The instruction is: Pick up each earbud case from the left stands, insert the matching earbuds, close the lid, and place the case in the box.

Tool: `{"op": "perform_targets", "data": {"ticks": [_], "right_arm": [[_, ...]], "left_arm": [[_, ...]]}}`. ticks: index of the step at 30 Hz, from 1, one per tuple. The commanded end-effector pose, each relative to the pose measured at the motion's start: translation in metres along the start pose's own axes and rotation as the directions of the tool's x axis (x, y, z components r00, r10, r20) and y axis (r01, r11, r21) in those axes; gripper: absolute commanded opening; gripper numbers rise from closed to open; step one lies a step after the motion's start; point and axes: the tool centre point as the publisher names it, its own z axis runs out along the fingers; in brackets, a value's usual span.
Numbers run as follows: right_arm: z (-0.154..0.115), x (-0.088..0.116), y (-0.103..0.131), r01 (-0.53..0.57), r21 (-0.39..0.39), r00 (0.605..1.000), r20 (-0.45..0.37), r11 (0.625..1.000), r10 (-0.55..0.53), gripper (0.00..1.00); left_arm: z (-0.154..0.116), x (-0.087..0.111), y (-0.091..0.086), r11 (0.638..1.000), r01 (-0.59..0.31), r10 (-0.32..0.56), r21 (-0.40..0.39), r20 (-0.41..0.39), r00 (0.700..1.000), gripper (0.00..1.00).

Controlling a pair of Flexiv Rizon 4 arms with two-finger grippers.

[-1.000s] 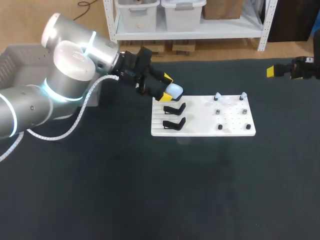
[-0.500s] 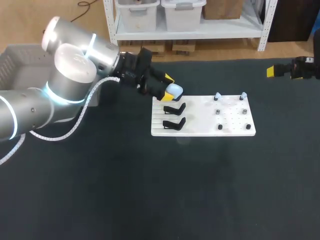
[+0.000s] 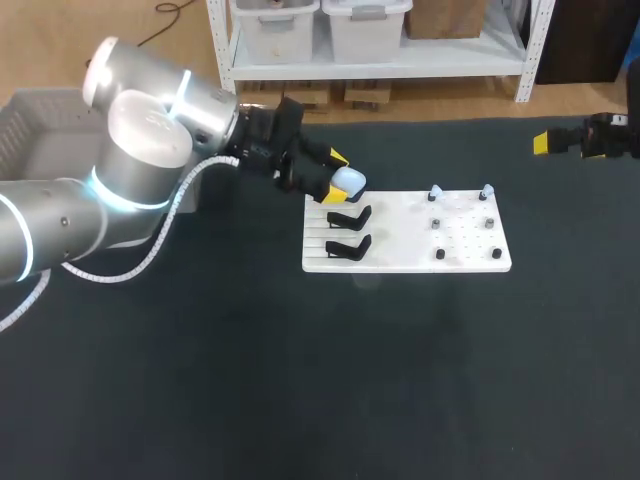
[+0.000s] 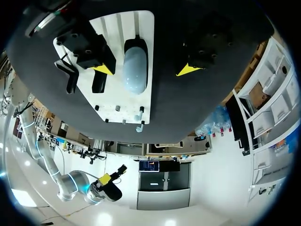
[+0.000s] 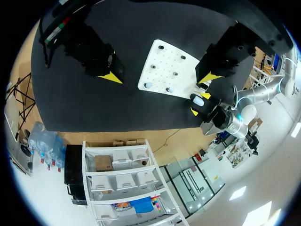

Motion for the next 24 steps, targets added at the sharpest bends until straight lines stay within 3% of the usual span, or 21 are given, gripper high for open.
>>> {"op": "perform_targets", "data": {"ticks": [1, 2, 7, 9, 16, 19, 22, 24], "right_arm": [[-0.0003, 0.0, -0.0001, 0.0, -0.001, 1.0, 0.0, 1.0, 0.0, 1.0], [-0.0003, 0.0, -0.0001, 0.0, -0.001, 1.0, 0.0, 1.0, 0.0, 1.0], [-0.0003, 0.0, -0.0001, 0.0, -0.001, 1.0, 0.0, 1.0, 0.0, 1.0], [-0.0003, 0.0, -0.0001, 0.0, -0.001, 1.0, 0.0, 1.0, 0.0, 1.0], [-0.0003, 0.0, -0.0001, 0.0, -0.001, 1.0, 0.0, 1.0, 0.0, 1.0], [-0.0003, 0.0, -0.0001, 0.0, -0.001, 1.0, 0.0, 1.0, 0.0, 1.0], [-0.0003, 0.0, -0.0001, 0.0, -0.001, 1.0, 0.0, 1.0, 0.0, 1.0], [-0.0003, 0.0, -0.0001, 0.0, -0.001, 1.0, 0.0, 1.0, 0.0, 1.0]], "left_arm": [[0.0006, 0.0011, -0.0033, 1.0, 0.001, -0.001, -0.008, 0.004, 1.0, 0.74], [0.0007, 0.0011, -0.0034, 1.0, 0.001, -0.001, -0.009, 0.005, 1.0, 0.64], [0.0024, 0.0009, -0.0031, 1.0, -0.003, 0.003, -0.012, 0.008, 1.0, 0.6], [0.0031, 0.0012, -0.0028, 1.0, -0.006, 0.006, -0.015, 0.007, 1.0, 0.48], [0.0046, 0.0028, -0.0025, 1.0, -0.013, 0.013, -0.019, 0.005, 1.0, 0.39], [0.0038, 0.0025, -0.0032, 1.0, -0.016, 0.016, -0.02, 0.007, 1.0, 0.23], [0.0013, 0.0011, -0.0046, 1.0, -0.021, 0.021, -0.021, 0.013, 1.0, 0.0], [-0.0009, -0.0004, -0.0057, 1.0, -0.023, 0.023, -0.021, 0.018, 1.0, 0.0]]}}
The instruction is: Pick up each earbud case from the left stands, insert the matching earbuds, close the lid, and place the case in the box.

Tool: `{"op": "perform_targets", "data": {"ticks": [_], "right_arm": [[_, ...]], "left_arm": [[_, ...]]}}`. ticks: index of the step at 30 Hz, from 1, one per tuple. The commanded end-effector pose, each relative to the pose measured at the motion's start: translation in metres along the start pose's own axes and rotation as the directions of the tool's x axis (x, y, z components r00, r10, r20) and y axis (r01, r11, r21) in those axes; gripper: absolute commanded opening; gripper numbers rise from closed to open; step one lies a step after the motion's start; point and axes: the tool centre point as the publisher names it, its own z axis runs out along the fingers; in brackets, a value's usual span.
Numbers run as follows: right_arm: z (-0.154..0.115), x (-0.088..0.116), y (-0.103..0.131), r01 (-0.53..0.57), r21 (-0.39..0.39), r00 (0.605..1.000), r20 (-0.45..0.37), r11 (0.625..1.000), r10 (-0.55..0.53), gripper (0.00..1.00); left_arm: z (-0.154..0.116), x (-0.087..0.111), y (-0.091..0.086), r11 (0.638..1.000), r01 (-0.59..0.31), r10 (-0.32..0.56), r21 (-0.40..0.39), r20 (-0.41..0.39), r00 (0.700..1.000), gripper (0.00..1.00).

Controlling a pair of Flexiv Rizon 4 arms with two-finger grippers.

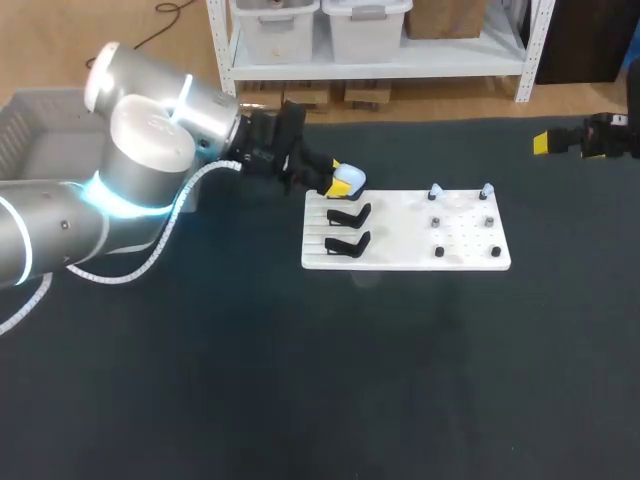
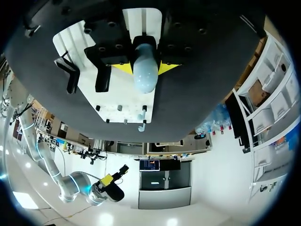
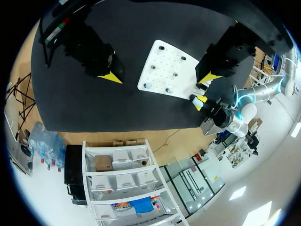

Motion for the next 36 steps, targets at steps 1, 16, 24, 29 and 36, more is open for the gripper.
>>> {"op": "perform_targets", "data": {"ticks": [1, 16, 24, 29, 36], "right_arm": [[0.0, 0.0, 0.0, 0.0, -0.001, 1.0, 0.0, 1.0, 0.0, 1.0], [0.0, 0.0, 0.0, 0.0, -0.001, 1.0, 0.0, 1.0, 0.0, 1.0], [0.0, 0.0, 0.0, 0.0, -0.001, 1.0, 0.0, 1.0, 0.0, 1.0], [0.0, 0.0, 0.0, 0.0, -0.001, 1.0, 0.0, 1.0, 0.0, 1.0], [0.0, 0.0, 0.0, 0.0, -0.001, 1.0, 0.0, 1.0, 0.0, 1.0]], "left_arm": [[-0.005, 0.0, -0.002, 1.0, -0.006, 0.006, -0.012, 0.012, 1.0, 0.0], [-0.035, -0.044, -0.017, 0.999, 0.012, -0.004, -0.044, 0.161, 0.987, 0.0], [-0.058, -0.085, -0.036, 0.999, 0.0, 0.011, -0.036, 0.307, 0.952, 0.0], [-0.069, -0.105, -0.047, 0.999, 0.0, 0.021, -0.054, 0.39, 0.92, 0.0], [-0.077, -0.124, -0.063, 0.998, -0.02, 0.047, -0.066, 0.447, 0.893, 0.0]]}}
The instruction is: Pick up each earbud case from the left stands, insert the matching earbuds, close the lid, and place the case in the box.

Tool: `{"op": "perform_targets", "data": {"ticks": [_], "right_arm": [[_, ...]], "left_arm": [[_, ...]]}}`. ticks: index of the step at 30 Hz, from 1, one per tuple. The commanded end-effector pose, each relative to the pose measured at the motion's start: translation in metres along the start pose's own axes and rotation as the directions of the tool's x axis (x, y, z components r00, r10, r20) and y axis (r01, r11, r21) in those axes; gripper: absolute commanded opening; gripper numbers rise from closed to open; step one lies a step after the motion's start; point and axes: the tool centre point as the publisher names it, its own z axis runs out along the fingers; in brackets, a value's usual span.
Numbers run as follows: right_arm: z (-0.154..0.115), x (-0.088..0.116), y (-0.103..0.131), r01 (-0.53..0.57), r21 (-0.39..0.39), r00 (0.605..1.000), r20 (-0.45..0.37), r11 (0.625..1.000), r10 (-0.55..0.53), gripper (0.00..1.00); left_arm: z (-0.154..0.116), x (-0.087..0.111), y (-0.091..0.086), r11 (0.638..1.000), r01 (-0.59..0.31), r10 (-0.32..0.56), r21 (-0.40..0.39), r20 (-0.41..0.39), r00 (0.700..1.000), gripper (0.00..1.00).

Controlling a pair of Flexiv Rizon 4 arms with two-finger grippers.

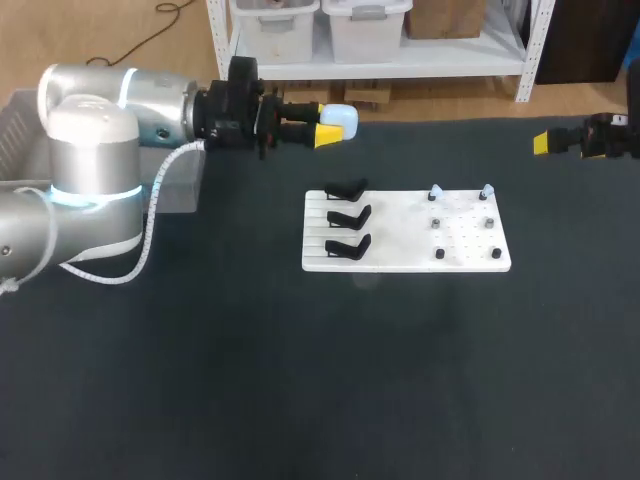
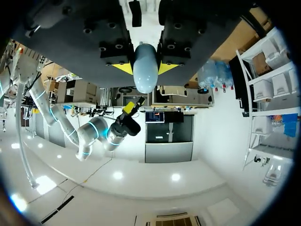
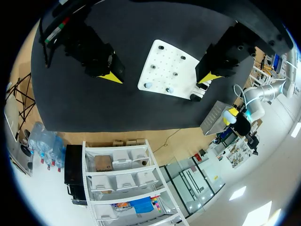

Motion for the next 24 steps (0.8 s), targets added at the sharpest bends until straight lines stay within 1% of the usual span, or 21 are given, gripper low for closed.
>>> {"op": "perform_targets", "data": {"ticks": [1, 7, 24], "right_arm": [[-0.0003, 0.0, -0.0001, 0.0, -0.001, 1.0, 0.0, 1.0, 0.0, 1.0], [-0.0003, 0.0, -0.0001, 0.0, -0.001, 1.0, 0.0, 1.0, 0.0, 1.0], [-0.0003, 0.0, -0.0001, 0.0, -0.001, 1.0, 0.0, 1.0, 0.0, 1.0]], "left_arm": [[-0.0016, -0.006, -0.0163, 0.996, -0.014, 0.014, -0.084, 0.009, 1.0, 0.0], [-0.0006, -0.014, -0.0245, 0.997, -0.017, 0.019, -0.078, 0.026, 0.999, 0.0], [-0.0006, -0.014, -0.0245, 0.997, -0.017, 0.019, -0.078, 0.026, 0.999, 0.0]]}}
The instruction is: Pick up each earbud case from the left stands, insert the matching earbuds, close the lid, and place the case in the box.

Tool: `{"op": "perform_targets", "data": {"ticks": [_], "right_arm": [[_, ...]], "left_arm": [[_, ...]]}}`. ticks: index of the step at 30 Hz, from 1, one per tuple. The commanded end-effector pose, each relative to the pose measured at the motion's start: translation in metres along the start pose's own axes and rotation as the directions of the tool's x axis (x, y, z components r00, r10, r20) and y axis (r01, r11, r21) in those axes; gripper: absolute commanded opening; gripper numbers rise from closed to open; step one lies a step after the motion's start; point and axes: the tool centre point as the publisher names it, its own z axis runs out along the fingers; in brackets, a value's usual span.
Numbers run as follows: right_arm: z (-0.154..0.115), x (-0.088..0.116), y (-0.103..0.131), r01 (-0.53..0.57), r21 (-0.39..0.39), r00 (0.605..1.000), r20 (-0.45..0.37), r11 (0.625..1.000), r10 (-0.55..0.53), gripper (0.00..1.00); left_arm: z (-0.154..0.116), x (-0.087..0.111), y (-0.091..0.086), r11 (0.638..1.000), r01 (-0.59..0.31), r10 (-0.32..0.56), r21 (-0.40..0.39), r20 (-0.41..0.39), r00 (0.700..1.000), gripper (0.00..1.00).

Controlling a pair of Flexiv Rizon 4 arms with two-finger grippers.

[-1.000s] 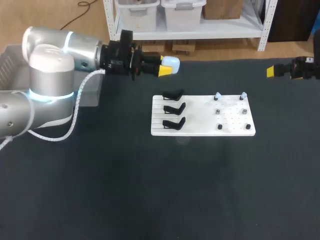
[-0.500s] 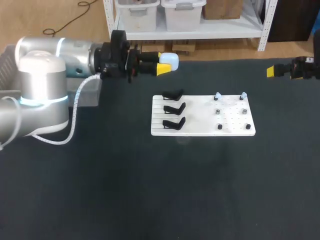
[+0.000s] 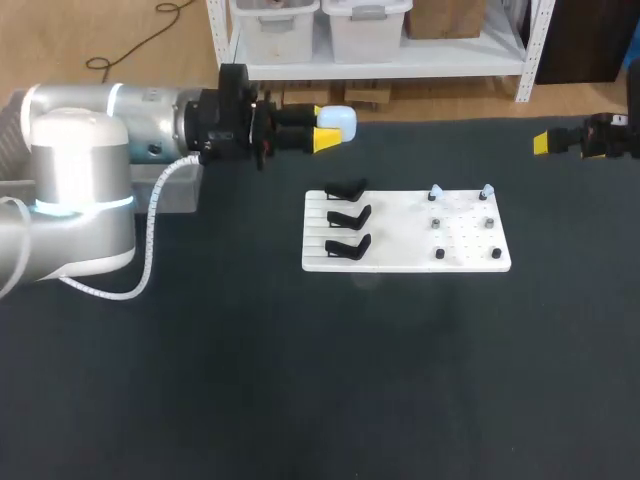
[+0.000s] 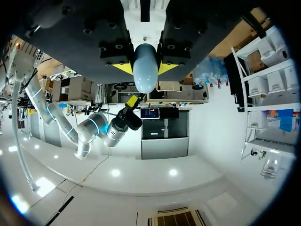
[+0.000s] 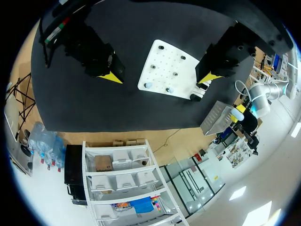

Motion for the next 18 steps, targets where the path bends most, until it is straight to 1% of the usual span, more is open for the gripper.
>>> {"op": "perform_targets", "data": {"ticks": [1, 6, 7, 9, 10, 13, 18], "right_arm": [[0.0, 0.0, 0.0, 0.0, -0.001, 1.0, 0.0, 1.0, 0.0, 1.0], [0.0, 0.0, 0.0, 0.0, -0.001, 1.0, 0.0, 1.0, 0.0, 1.0], [0.0, 0.0, 0.0, 0.0, -0.001, 1.0, 0.0, 1.0, 0.0, 1.0], [0.001, -0.003, 0.006, 0.01, -0.018, 1.0, 0.007, 1.0, -0.01, 1.0], [0.002, -0.003, 0.009, 0.023, -0.024, 1.0, 0.002, 0.999, -0.023, 1.0], [0.004, -0.001, 0.018, 0.039, -0.03, 0.999, -0.01, 0.999, -0.04, 1.0], [-0.001, 0.001, 0.035, 0.071, -0.054, 0.997, -0.008, 0.996, -0.071, 1.0]], "left_arm": [[0.0, 0.0, -0.003, 1.0, -0.002, 0.002, -0.014, 0.001, 1.0, 0.0], [0.0, 0.0, -0.003, 1.0, -0.002, 0.002, -0.014, 0.001, 1.0, 0.0], [0.001, 0.001, -0.007, 1.0, -0.008, 0.008, -0.006, 0.0, 1.0, 0.0], [0.002, 0.001, -0.012, 1.0, -0.01, 0.01, -0.005, 0.001, 1.0, 0.0], [0.003, 0.001, -0.014, 1.0, -0.002, 0.003, -0.01, 0.014, 1.0, 0.0], [0.004, 0.001, -0.016, 1.0, -0.002, 0.002, -0.015, 0.022, 1.0, 0.0], [0.001, 0.001, -0.019, 0.999, 0.0, 0.001, -0.038, 0.037, 0.999, 0.0]]}}
